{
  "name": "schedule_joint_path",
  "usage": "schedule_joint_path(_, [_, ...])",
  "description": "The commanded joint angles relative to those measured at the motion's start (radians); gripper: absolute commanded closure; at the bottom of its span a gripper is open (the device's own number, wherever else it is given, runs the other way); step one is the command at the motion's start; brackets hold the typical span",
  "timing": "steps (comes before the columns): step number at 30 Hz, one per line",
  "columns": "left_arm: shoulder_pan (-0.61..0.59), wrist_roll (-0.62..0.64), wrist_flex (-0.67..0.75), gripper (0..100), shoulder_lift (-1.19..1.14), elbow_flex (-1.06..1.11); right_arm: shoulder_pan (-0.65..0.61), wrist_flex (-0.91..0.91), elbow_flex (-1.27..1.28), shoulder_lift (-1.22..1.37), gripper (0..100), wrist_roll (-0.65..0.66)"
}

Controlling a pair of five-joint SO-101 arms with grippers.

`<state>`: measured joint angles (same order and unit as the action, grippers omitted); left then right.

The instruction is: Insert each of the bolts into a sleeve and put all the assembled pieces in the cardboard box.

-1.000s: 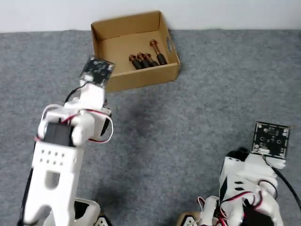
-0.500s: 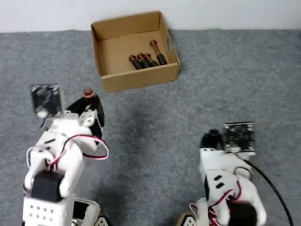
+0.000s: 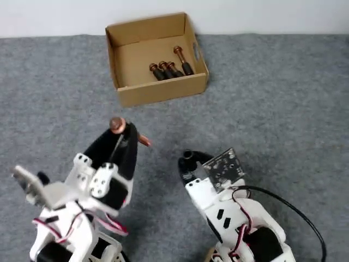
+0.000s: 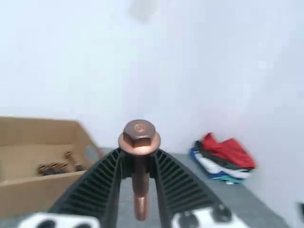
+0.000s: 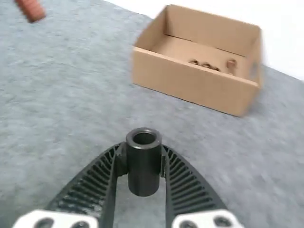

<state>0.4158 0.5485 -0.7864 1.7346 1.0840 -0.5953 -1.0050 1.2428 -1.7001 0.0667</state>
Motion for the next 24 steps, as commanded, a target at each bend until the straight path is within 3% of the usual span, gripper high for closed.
schedule_joint_path(1, [0.063, 0.011, 0.003, 100, 0.031, -0.007, -0.077, 0.028, -0.006, -0.007, 99.0, -0.003])
schedule_joint_path(6, [0.12, 0.044, -0.003, 100, 0.029, -0.001, -0.17, 0.045, -0.009, -0.005, 99.0, -0.002])
schedule_joint_path(12, [0.161, 0.043, -0.015, 100, 0.031, 0.058, -0.179, 0.107, -0.015, -0.005, 99.0, 0.051])
schedule_joint_path(20, [0.157, 0.038, -0.012, 100, 0.035, 0.116, -0.179, 0.131, -0.072, -0.005, 99.0, 0.112])
schedule_joint_path(24, [0.098, 0.034, -0.014, 100, 0.035, 0.119, -0.179, 0.131, -0.078, -0.005, 99.0, 0.126])
